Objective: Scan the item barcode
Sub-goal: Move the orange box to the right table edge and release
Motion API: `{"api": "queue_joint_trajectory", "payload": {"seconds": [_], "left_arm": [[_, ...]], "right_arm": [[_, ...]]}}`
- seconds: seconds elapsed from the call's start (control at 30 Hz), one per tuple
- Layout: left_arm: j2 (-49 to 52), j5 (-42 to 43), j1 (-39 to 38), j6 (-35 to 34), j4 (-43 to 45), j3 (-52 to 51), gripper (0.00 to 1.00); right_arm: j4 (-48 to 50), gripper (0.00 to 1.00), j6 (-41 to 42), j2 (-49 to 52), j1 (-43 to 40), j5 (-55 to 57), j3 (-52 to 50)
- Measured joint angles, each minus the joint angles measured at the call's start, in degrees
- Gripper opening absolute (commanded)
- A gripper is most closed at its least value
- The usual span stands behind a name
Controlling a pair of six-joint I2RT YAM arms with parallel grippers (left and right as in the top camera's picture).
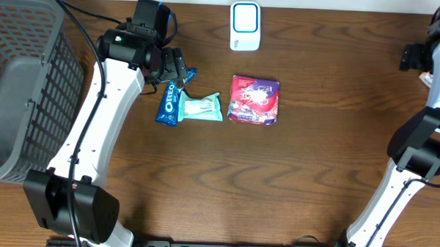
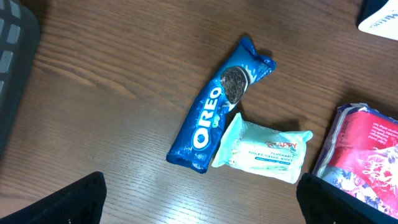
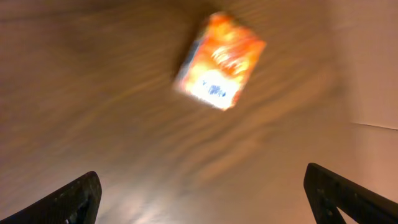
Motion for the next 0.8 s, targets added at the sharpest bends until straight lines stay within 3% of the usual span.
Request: {"api": "queue_joint_trajectory", "payload": {"seconds": [0.23,0.43,0.6,0.8], "left_arm": [[0.0,0.0,0.0,0.0,0.0,0.0,0.98],[0.0,0.0,0.0,0.0,0.0,0.0,0.98],[0.0,0.0,0.0,0.0,0.0,0.0,0.98],[0.0,0.0,0.0,0.0,0.0,0.0,0.98]], "right_arm": [[-4.7,0.99,0.7,0.0,0.4,-29.0,0.0],[-15.4,0.99,0.9,0.0,3.8,-49.9,0.0],[-24.5,0.99,-1.2,0.0,10.2,-53.5,0.0],[-27.0,0.99,-2.7,0.0,19.6,-49.5,-0.1]]}}
